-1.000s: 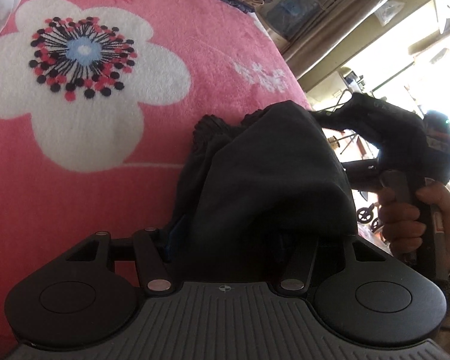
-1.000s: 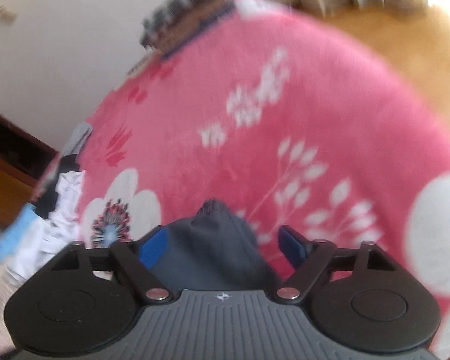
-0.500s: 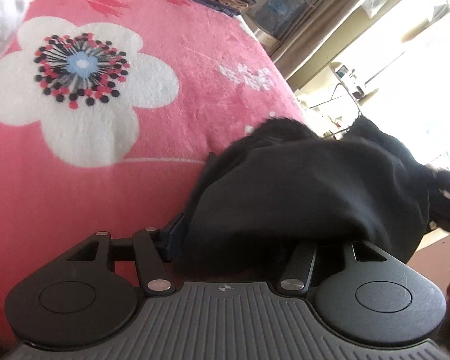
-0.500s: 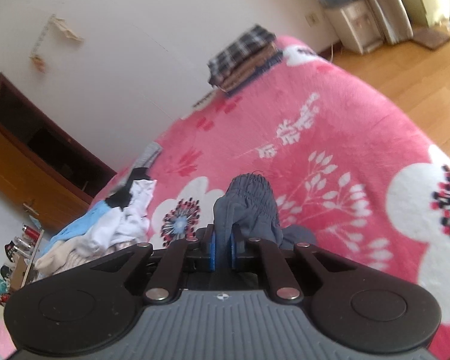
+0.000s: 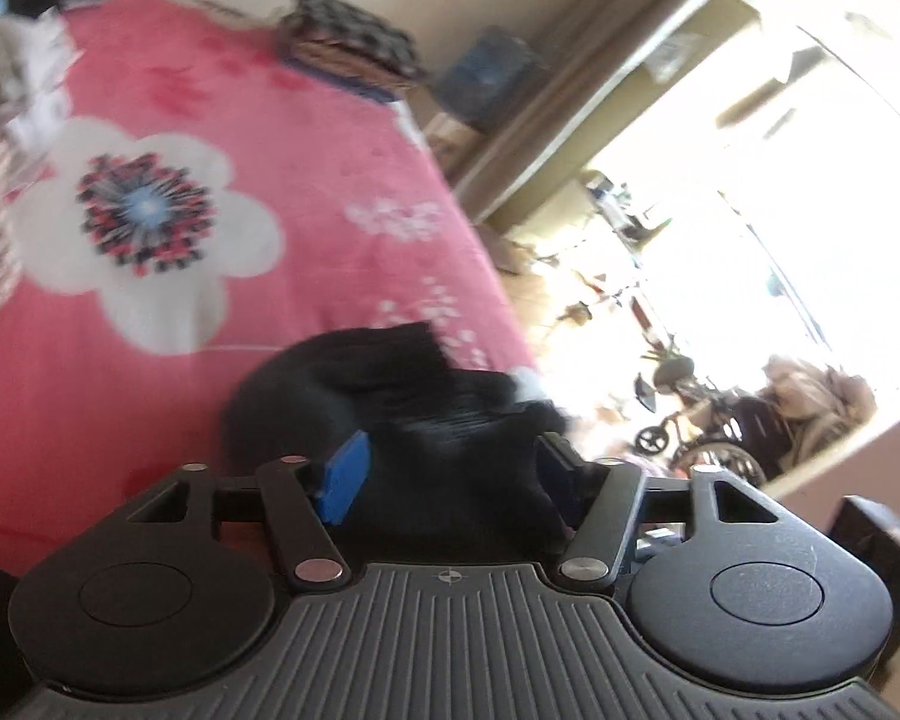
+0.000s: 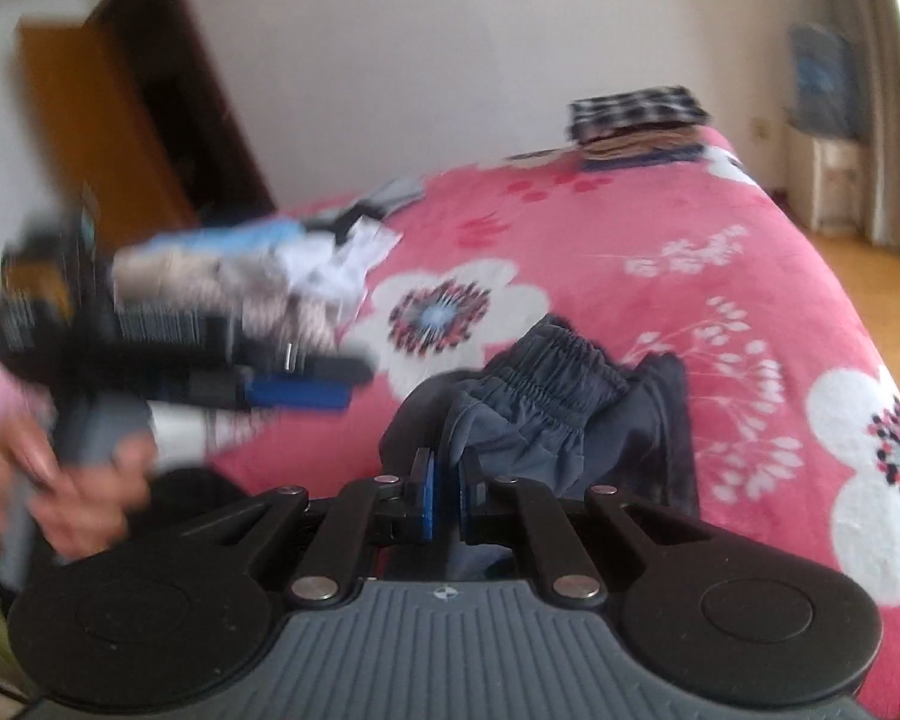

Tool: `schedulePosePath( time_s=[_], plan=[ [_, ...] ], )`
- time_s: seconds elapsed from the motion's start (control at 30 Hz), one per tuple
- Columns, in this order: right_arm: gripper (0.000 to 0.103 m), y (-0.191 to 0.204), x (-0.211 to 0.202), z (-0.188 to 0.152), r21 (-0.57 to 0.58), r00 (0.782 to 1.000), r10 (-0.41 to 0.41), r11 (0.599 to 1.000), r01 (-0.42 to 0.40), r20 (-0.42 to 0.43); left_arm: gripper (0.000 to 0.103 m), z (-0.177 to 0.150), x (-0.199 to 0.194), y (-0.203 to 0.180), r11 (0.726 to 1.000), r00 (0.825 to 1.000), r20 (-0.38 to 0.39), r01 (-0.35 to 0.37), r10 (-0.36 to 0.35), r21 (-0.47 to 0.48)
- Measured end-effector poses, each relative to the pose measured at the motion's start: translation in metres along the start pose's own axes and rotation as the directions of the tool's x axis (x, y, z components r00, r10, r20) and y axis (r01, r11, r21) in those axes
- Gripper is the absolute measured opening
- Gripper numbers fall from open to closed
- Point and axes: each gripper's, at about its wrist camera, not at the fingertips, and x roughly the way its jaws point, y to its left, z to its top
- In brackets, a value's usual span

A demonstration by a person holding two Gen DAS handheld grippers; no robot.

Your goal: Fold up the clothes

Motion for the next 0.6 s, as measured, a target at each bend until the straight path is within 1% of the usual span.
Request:
schedulePosePath(
  time_s=[0.1,0.2,0.27,0.33,0.4,0.43,0.47,0.5,0.57,0.6],
  plan=[
    [0.008,0.018,0.011,-0.010,-0.053,1.000,0.008,0.999,-0.009,-0.022,0.070,-0.003,0.009,-0.015,0.998,0.999,-0.037,0.000,0.002,0.056],
    [0.008,0.028,0.015,-0.017,-0.063,0.998,0.048,0.997,-0.051,-0.049,0.070,-0.010,0.023,-0.024,0.995,0.995,-0.082,-0.042,0.050,0.090],
    [0.010,0.031,0.017,-0.020,-0.062,0.994,0.076,0.995,-0.081,-0.073,0.070,-0.015,0.036,-0.022,0.993,0.990,-0.108,-0.078,0.087,0.091],
    [0.010,0.031,0.015,-0.022,-0.053,0.991,0.093,0.994,-0.098,-0.098,0.065,-0.019,0.045,-0.018,0.990,0.985,-0.125,-0.112,0.122,0.086],
    [0.011,0.027,0.012,-0.022,-0.035,0.990,0.098,0.994,-0.102,-0.104,0.042,-0.021,0.049,-0.012,0.987,0.979,-0.137,-0.141,0.150,0.079],
    [0.011,0.023,0.008,-0.023,-0.020,0.990,0.098,0.995,-0.101,-0.101,0.039,-0.023,0.052,-0.009,0.985,0.976,-0.142,-0.155,0.164,0.075],
    [0.013,0.018,0.003,-0.022,0.000,0.991,0.098,0.995,-0.098,-0.095,0.032,-0.024,0.054,-0.006,0.983,0.973,-0.148,-0.169,0.179,0.072],
    [0.014,0.012,-0.002,-0.022,0.019,0.992,0.092,0.996,-0.090,-0.085,0.025,-0.025,0.051,-0.004,0.984,0.974,-0.144,-0.170,0.177,0.058],
    [0.026,-0.005,-0.014,-0.018,0.062,0.996,0.064,0.996,-0.060,-0.056,0.019,-0.024,0.041,0.001,0.983,0.976,-0.118,-0.180,0.184,0.041],
    [0.030,-0.016,-0.019,-0.014,0.091,0.998,0.050,0.995,-0.047,-0.040,0.017,-0.024,0.036,0.003,0.982,0.977,-0.105,-0.185,0.187,0.032]
  ],
)
